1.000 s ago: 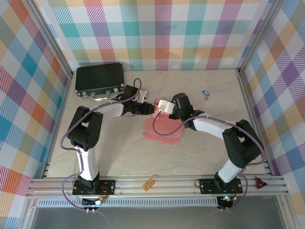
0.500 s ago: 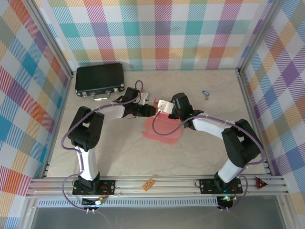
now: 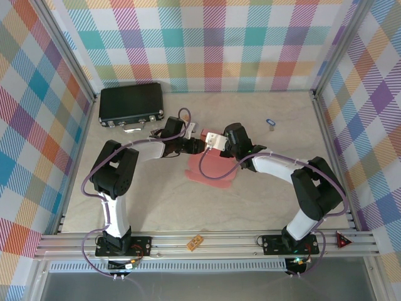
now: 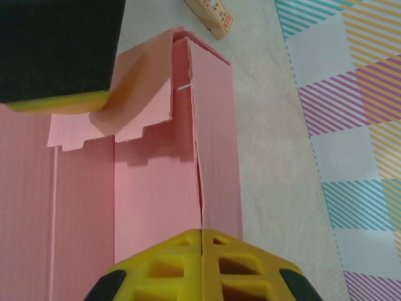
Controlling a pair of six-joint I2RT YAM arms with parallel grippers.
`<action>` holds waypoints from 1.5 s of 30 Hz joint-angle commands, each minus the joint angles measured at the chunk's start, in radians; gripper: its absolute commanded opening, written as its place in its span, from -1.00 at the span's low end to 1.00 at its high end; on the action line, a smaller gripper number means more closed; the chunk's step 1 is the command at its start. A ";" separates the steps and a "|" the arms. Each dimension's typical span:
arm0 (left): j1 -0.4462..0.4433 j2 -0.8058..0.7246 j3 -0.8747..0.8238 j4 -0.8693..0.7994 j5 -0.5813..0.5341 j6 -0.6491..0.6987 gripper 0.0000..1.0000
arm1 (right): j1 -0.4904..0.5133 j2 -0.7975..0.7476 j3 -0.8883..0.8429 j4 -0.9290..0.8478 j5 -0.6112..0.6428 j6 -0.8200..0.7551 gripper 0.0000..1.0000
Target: Fold the paper box
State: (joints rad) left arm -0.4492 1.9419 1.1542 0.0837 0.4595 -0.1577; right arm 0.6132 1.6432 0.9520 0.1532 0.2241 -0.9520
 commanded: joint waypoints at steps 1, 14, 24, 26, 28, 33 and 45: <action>-0.011 -0.025 -0.029 0.052 -0.041 0.032 -0.02 | 0.011 -0.001 0.004 -0.034 -0.025 -0.003 -1.00; -0.045 -0.023 -0.054 0.135 -0.130 0.026 -0.19 | 0.025 -0.006 0.001 -0.045 -0.022 0.004 -1.00; -0.062 -0.030 -0.120 0.272 -0.212 0.005 -0.37 | 0.029 -0.010 0.001 -0.057 -0.017 0.013 -1.00; -0.068 -0.035 -0.130 0.289 -0.233 0.013 -0.39 | 0.029 -0.010 0.001 -0.059 -0.019 0.018 -1.00; -0.075 -0.037 -0.138 0.307 -0.251 0.021 -0.39 | 0.030 -0.012 -0.001 -0.060 -0.023 0.019 -1.00; -0.089 -0.031 -0.122 0.297 -0.287 0.037 -0.36 | 0.034 -0.015 -0.002 -0.064 -0.023 0.025 -1.00; -0.108 -0.013 -0.126 0.349 -0.344 0.032 -0.46 | 0.043 -0.014 0.007 -0.096 -0.042 0.047 -1.00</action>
State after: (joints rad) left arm -0.5430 1.9415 1.0290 0.3611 0.1345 -0.1406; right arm 0.6468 1.6428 0.9520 0.1104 0.2173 -0.9310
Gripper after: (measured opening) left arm 0.276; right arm 0.064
